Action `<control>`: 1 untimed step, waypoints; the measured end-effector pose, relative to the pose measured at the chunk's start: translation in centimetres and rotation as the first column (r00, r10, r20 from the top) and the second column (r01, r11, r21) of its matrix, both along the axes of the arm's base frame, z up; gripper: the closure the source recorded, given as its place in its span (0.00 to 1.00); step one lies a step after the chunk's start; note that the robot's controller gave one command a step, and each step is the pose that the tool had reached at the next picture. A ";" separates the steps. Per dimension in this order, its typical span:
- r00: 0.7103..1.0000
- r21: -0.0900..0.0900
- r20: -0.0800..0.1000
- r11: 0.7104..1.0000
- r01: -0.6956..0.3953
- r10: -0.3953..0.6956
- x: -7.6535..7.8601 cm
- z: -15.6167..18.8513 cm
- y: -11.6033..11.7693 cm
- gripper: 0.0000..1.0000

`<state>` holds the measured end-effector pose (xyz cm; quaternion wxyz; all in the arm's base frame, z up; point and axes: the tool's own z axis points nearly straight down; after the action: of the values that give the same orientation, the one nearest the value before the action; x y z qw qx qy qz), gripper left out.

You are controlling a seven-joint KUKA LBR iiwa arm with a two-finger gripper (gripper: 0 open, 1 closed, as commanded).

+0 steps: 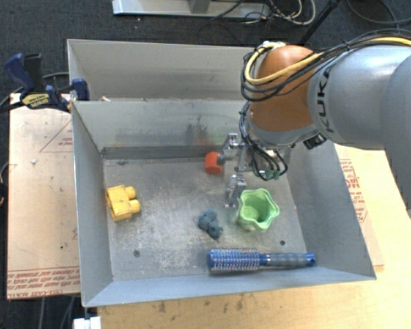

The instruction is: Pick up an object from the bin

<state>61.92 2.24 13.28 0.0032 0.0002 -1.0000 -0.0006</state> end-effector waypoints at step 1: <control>0.995 0.001 0.023 0.995 -0.099 0.099 -5.9 -5.9 -1.6 0.00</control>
Offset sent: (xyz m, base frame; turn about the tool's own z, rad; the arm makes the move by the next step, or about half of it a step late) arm -0.0629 -0.0166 -0.0628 -0.1044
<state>56.02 0.65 7.39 -0.0081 0.0499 -0.9987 -0.0014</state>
